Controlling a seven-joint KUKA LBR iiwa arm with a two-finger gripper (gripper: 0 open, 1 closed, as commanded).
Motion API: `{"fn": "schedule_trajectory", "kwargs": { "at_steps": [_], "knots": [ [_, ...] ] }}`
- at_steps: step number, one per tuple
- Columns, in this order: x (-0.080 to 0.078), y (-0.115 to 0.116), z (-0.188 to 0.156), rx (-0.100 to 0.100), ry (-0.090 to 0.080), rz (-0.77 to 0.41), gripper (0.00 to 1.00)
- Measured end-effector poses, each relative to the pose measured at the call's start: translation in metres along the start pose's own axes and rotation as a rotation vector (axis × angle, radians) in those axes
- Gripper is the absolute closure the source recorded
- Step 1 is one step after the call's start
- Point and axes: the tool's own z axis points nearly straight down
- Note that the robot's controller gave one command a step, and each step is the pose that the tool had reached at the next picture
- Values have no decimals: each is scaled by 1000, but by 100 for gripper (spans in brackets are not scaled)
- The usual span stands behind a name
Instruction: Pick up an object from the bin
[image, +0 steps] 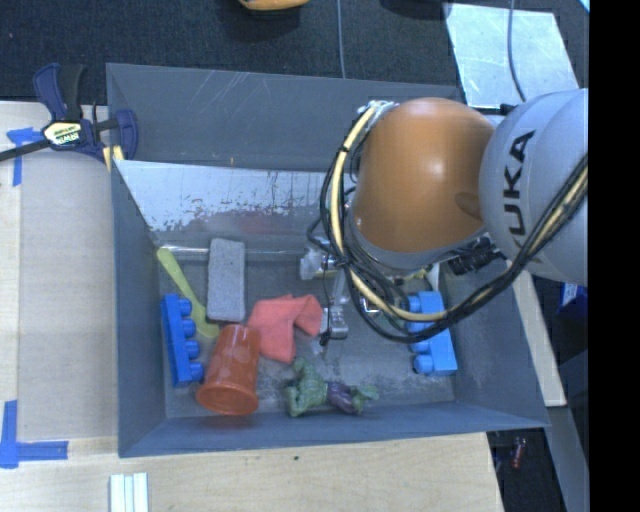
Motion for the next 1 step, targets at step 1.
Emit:
{"fn": "schedule_trajectory", "kwargs": {
  "at_steps": [1],
  "knots": [
    [-1,-1,-4,-2,-9,4,0]
  ]
}}
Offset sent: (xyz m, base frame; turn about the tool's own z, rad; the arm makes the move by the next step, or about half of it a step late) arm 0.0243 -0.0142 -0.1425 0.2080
